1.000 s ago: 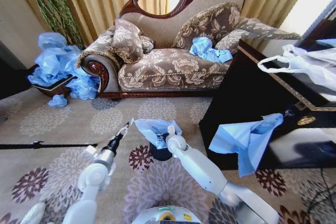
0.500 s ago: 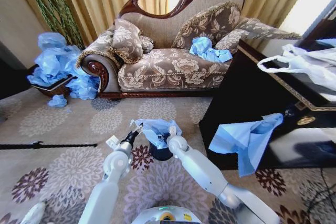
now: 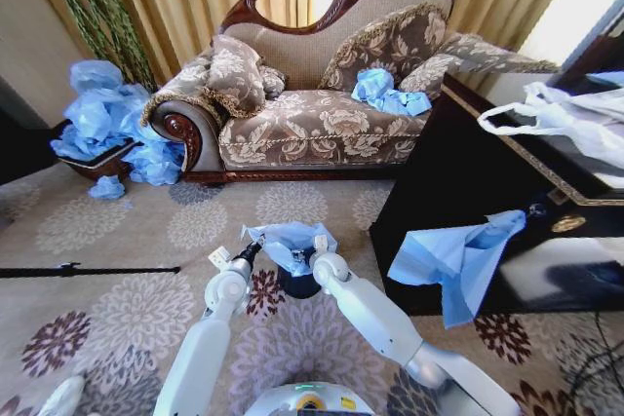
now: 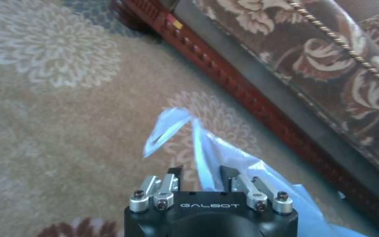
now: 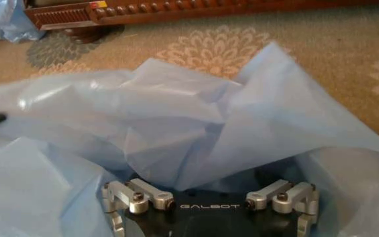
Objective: Place a garbage bag over the trash bin.
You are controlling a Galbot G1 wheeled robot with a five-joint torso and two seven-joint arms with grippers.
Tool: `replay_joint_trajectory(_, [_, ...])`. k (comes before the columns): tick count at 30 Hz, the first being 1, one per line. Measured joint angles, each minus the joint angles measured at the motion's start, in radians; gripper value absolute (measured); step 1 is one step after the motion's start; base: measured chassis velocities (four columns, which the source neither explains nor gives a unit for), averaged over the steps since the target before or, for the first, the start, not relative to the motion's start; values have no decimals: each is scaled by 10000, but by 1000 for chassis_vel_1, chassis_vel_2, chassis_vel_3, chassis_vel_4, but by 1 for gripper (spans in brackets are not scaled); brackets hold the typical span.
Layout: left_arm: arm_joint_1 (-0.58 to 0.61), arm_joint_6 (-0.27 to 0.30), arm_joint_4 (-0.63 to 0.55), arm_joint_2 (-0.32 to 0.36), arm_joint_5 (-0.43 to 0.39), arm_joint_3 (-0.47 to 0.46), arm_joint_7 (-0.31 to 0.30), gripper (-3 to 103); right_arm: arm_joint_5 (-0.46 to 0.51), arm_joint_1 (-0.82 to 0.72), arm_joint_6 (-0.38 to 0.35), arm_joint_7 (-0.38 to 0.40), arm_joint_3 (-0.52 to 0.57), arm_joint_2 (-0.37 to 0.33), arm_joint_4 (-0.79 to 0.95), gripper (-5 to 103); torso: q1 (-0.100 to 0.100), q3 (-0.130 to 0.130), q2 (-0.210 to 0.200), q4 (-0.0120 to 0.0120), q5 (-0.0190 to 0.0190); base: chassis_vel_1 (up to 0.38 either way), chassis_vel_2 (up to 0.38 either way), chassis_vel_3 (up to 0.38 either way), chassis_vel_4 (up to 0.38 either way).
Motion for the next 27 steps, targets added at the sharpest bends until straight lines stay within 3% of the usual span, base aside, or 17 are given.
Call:
replay_joint_trajectory(5, [239,-55,134,104,-50,-184,86,23,-153,23,36,-51,56,-50,30,100,0,0,0,0,0,0,0,0,0])
replay_joint_trajectory(6, [239,-55,134,104,-50,-184,86,23,-153,23,36,-51,56,-50,30,100,0,0,0,0,0,0,0,0,0])
replay_joint_trajectory(9, [442,-134,236,112,-29,-230,209,7,-178,93,48,-61,105,-112,99,100,0,0,0,-1,0,0,0,0,0])
replay_joint_trajectory(11, [497,-156,259,103,-19,-240,235,3,-179,111,50,-62,111,-139,147,100,0,0,0,-1,0,0,0,0,0])
replay_joint_trajectory(27, [1269,-365,479,14,310,-369,709,0,-699,272,281,-350,288,-307,265,100,0,-1,0,0,1,0,0,0,0])
